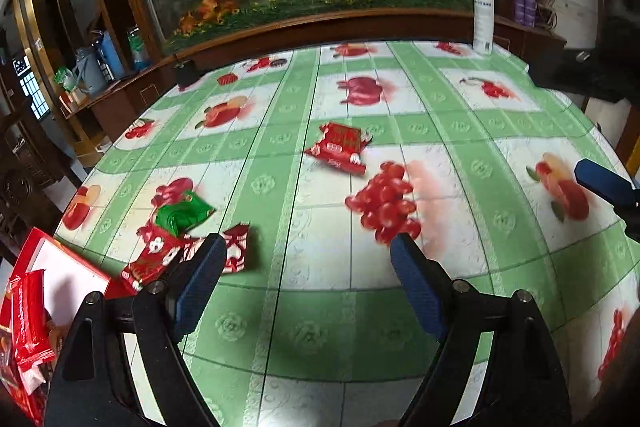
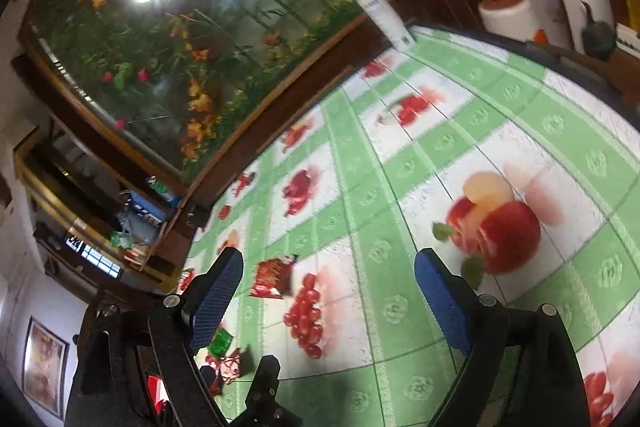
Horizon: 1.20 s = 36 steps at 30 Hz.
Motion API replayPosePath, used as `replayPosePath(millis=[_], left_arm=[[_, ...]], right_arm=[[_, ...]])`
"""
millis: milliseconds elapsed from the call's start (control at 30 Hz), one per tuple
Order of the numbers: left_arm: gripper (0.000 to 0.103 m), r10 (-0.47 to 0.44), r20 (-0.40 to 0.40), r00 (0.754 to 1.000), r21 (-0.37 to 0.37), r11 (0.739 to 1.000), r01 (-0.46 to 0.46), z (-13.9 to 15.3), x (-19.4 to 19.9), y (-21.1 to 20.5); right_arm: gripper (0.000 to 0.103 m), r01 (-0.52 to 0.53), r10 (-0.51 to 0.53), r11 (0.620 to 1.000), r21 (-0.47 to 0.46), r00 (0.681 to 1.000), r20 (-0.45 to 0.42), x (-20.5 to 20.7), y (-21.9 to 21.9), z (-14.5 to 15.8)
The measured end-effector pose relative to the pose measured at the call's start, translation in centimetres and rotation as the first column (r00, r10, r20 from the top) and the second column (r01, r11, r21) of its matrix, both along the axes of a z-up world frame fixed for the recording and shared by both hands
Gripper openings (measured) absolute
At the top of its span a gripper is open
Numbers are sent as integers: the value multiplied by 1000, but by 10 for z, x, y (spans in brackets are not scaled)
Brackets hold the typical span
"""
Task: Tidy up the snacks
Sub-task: 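Move both open grippers over the table toward the remaining packets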
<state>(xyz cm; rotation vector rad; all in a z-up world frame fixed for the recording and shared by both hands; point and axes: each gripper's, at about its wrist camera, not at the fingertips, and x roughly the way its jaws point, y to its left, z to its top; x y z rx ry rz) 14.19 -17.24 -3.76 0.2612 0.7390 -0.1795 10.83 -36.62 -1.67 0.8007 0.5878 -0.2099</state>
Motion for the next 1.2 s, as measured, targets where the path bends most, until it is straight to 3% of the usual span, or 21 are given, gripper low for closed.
replayPosePath(millis=[200, 433, 767, 1200], left_arm=[[85, 31, 97, 995, -31, 999, -28, 13, -6, 12], [85, 84, 217, 972, -82, 994, -67, 26, -8, 32], [85, 118, 170, 978, -158, 983, -91, 22, 4, 48], [85, 115, 145, 983, -170, 981, -90, 21, 4, 50]], right_arm=[[90, 16, -19, 997, -71, 999, -39, 3, 14, -13], [90, 40, -40, 991, -130, 999, 4, -4, 19, -7], [90, -18, 13, 992, -125, 999, -38, 4, 29, -11], [90, -48, 44, 995, -83, 998, -44, 5, 32, -11]])
